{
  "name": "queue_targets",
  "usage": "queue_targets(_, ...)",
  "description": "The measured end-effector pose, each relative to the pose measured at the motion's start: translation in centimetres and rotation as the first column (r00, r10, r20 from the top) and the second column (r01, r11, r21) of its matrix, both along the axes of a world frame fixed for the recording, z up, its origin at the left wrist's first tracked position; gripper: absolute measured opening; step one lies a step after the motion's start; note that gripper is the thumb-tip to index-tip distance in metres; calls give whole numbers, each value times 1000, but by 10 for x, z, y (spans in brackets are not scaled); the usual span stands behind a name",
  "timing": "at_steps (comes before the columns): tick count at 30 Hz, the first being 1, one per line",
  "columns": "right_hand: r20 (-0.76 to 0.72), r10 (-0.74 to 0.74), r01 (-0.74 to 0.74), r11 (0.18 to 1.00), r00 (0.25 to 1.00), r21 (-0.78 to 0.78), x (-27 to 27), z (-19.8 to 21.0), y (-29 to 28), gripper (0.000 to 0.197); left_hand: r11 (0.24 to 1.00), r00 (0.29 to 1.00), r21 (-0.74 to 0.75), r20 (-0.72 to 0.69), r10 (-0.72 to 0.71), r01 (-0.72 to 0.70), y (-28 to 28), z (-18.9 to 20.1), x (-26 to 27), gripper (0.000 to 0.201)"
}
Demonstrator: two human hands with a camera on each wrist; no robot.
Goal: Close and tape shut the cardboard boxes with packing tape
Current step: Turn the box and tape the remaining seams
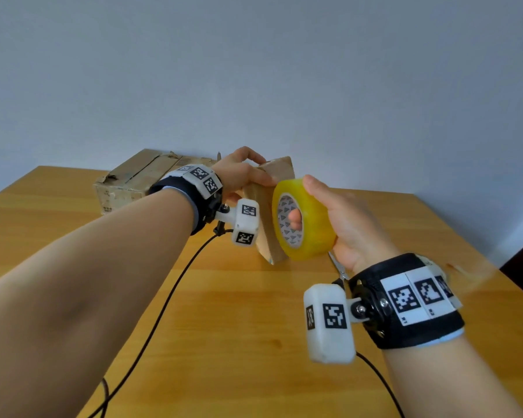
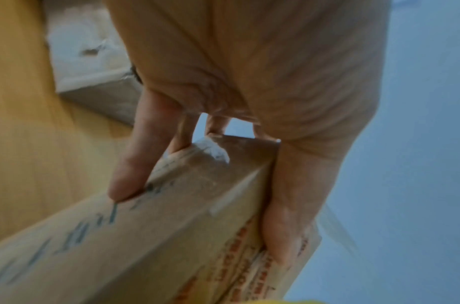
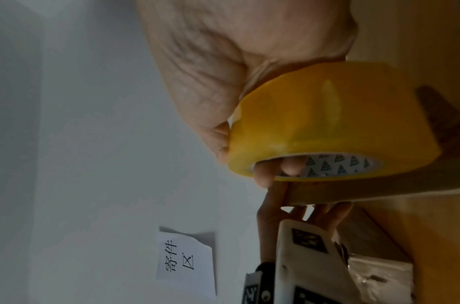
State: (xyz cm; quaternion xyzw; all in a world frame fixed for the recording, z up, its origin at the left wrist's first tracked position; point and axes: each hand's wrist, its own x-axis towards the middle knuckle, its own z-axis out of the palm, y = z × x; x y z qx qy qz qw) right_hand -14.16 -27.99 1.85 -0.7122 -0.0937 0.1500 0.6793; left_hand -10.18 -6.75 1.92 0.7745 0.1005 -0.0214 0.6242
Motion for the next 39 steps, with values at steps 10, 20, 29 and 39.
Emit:
queue_targets(10,43,-23,18,993,999,120,16,-8,12,38,993,990,70,-90,105,-99,5,-27,15,61)
queue_targets(20,103,63,-75,990,993,119,40,-20,28,34,878,980,443,158,123,-182,10,-25,27,16)
queue_targets(29,44,15,-16,1000,999,23,64,-33,38,51,706,993,698,-74,-97,121,11,-44,29,46)
queue_targets(39,7,-34,34,999,999,30,71,-34,41,43,823,971,526,-209,-119,214,-2,-44,38,157)
